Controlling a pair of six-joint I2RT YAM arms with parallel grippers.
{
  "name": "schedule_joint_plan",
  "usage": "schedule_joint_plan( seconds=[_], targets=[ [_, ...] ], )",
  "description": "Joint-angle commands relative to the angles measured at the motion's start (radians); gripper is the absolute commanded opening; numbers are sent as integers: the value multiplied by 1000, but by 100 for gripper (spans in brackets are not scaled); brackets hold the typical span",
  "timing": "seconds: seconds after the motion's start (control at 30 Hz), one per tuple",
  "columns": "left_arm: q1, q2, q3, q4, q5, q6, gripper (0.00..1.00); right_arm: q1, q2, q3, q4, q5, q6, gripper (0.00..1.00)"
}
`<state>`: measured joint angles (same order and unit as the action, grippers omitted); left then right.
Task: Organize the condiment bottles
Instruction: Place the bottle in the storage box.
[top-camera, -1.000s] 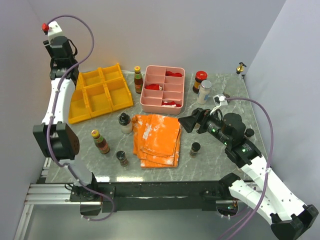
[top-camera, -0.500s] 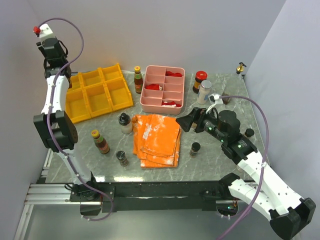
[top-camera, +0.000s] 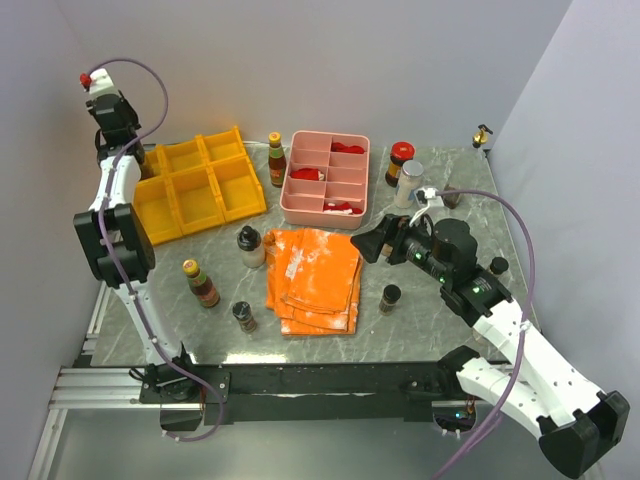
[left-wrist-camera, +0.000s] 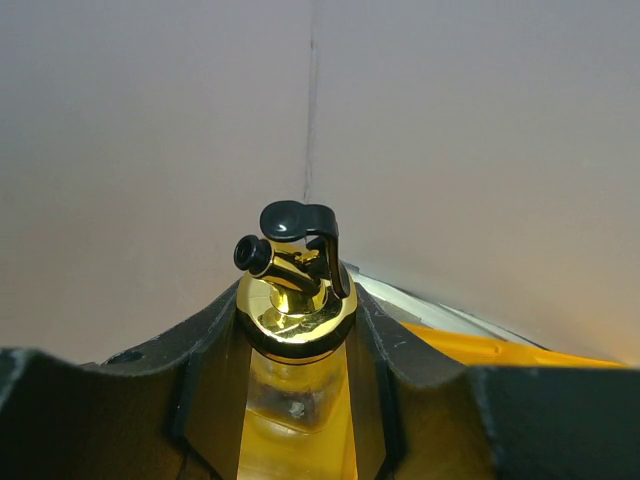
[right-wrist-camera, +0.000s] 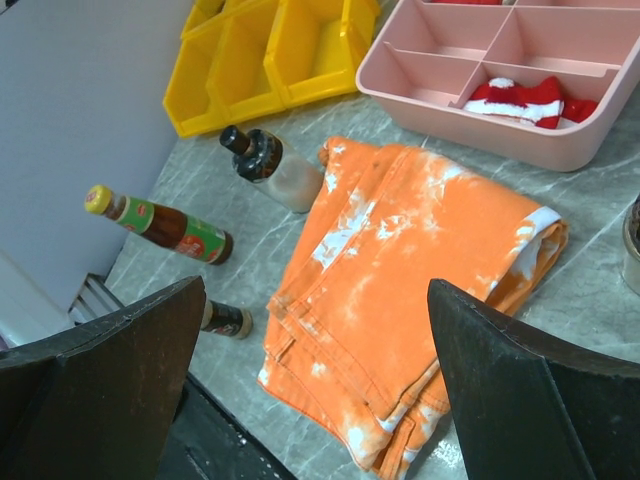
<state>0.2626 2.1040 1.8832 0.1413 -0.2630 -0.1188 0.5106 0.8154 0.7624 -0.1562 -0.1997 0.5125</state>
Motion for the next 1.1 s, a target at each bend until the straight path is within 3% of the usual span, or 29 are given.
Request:
schedule_joint_plan(
  seconds=[0.0,0.33,0.37,0.5,0.57,0.6,0.7,0.97,1.07],
  targets=[
    [4,-4,59,204,50,-22,1,2,22,18,46,10,-20,100],
    [4,50,63,222,71,-9,5,0,51,18,50,28,-23,100],
    [6,50,59,224,71,-4,9,2,56,20,49,28,-25,100],
    [6,37,33,238,62,21,43,2,68,25,41,26,-26,100],
    [6,27,22,236,64,28,50,2,65,25,38,26,-25,100],
    [6,24,22,233,70,30,59,0,65,26,38,29,-25,100],
    [6,10,25,215,82,33,74,2,54,26,35,31,-25,100],
    [0,-76,25,133,113,27,97,2,25,32,23,22,-25,100],
    [-14,-125,33,92,120,33,96,2,27,34,15,17,-23,100]
  ],
)
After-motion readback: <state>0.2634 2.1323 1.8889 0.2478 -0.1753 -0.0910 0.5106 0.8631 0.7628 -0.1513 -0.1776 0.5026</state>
